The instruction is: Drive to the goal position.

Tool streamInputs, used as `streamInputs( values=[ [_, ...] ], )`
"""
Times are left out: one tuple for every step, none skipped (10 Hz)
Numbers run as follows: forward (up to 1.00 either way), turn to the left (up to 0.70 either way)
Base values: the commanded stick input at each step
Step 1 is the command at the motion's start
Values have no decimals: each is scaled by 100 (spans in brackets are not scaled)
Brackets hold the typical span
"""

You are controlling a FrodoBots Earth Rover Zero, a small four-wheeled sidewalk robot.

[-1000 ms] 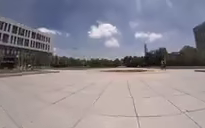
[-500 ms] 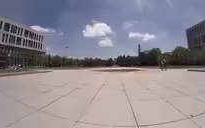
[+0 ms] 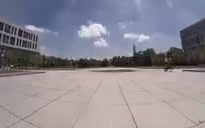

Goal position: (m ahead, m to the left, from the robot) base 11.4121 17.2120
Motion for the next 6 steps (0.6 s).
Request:
streamInputs(
  values=[
    [50, 0],
    [50, 0],
    [50, 0],
    [50, 0],
    [50, 0],
    [50, -35]
  ],
)
